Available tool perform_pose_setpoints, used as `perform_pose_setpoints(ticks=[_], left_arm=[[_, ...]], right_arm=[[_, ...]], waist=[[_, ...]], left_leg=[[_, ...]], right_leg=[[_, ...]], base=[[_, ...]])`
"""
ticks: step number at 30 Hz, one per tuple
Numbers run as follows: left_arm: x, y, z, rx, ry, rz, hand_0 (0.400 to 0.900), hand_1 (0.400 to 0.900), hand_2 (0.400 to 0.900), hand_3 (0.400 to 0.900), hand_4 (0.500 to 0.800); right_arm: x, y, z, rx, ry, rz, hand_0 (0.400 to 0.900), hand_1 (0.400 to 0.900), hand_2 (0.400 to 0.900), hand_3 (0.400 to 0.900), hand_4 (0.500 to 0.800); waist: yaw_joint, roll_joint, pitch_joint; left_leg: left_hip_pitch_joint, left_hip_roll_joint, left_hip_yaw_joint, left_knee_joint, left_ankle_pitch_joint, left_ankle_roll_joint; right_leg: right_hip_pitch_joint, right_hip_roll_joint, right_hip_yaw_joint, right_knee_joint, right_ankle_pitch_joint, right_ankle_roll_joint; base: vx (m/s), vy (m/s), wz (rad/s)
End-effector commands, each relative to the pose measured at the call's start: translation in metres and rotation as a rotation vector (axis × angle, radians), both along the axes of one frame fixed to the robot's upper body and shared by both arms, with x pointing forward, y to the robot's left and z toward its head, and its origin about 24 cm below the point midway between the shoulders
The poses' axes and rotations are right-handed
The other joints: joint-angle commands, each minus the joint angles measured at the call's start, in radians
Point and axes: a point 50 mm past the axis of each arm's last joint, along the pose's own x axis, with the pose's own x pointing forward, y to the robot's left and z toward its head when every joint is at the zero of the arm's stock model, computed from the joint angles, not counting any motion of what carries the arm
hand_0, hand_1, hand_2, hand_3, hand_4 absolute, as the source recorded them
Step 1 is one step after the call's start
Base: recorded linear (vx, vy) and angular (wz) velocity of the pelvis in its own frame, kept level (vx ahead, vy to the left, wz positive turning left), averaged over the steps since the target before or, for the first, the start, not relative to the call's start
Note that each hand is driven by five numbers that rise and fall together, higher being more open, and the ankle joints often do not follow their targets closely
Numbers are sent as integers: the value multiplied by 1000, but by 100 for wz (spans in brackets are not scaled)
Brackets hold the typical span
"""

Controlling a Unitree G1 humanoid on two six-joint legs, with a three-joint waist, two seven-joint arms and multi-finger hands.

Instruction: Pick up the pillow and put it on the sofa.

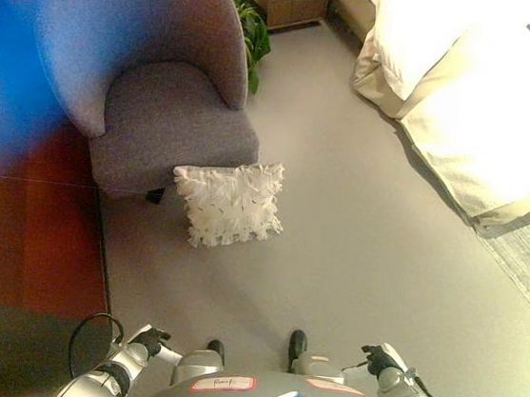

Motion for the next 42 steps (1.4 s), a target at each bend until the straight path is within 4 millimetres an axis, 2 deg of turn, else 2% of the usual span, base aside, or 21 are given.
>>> perform_pose_setpoints(ticks=[1, 9, 14, 21, 32, 36, 39, 42], left_arm=[[20, 7, 5, 27, -40, 5, 900, 900, 900, 900, 800], [15, 7, 4, -14, 4, 11, 900, 900, 900, 900, 800], [13, 7, 4, -25, 29, 21, 900, 900, 900, 900, 800], [18, 6, 5, -28, 16, 32, 900, 900, 900, 900, 800], [17, 4, 4, -29, 21, 17, 900, 900, 900, 900, 800], [29, 1, 6, -33, -3, 9, 900, 900, 900, 900, 800], [33, 0, 7, -36, -14, 22, 900, 900, 900, 900, 800], [32, 1, 7, -37, -19, 33, 900, 900, 900, 900, 800]], right_arm=[[21, -11, 6, -44, -13, 19, 900, 900, 900, 900, 800], [23, -11, 7, -41, 3, 26, 900, 900, 900, 900, 800], [17, -11, 6, -24, 44, 1, 900, 900, 900, 900, 800], [18, -10, 5, -26, 50, 1, 900, 900, 900, 900, 800], [21, -10, 6, -36, 68, 3, 900, 900, 900, 900, 800], [28, -13, 9, -41, 44, -29, 900, 900, 900, 900, 800], [31, -17, 11, -52, 28, -50, 900, 900, 900, 900, 800], [29, -20, 11, -60, 34, -35, 900, 900, 900, 900, 800]], waist=[[-9, -14, 29], [-9, -16, 35], [-10, -17, 33], [-13, -14, 38], [-10, -4, 57], [-20, -2, 85], [-33, -28, 100], [-35, -46, 104]], left_leg=[[-18, -96, -23, 10, -38, 65], [-20, -95, -23, 11, -36, 65], [-14, -96, -26, 10, -38, 65], [-18, -93, -20, 14, -36, 66], [-26, -83, -24, 28, -33, 65], [-79, -74, -44, 127, -48, 62], [-114, -66, -37, 292, -117, 72], [-154, -48, -39, 451, -118, 70]], right_leg=[[47, 59, 3, 29, -94, 13], [42, 62, 3, 33, -95, 10], [51, 62, 3, 30, -96, 10], [41, 64, 4, 43, -101, 7], [25, 73, -6, 95, -136, -11], [-26, 82, 10, 188, -171, -39], [-58, 61, 13, 240, -187, -65], [-64, 53, 14, 252, -197, -90]], base=[[0, 0, 0], [1, -2, 0], [0, 0, 0], [0, 0, 0], [36, -31, 1], [10, -64, 12], [43, -76, 5], [104, -92, -15]])
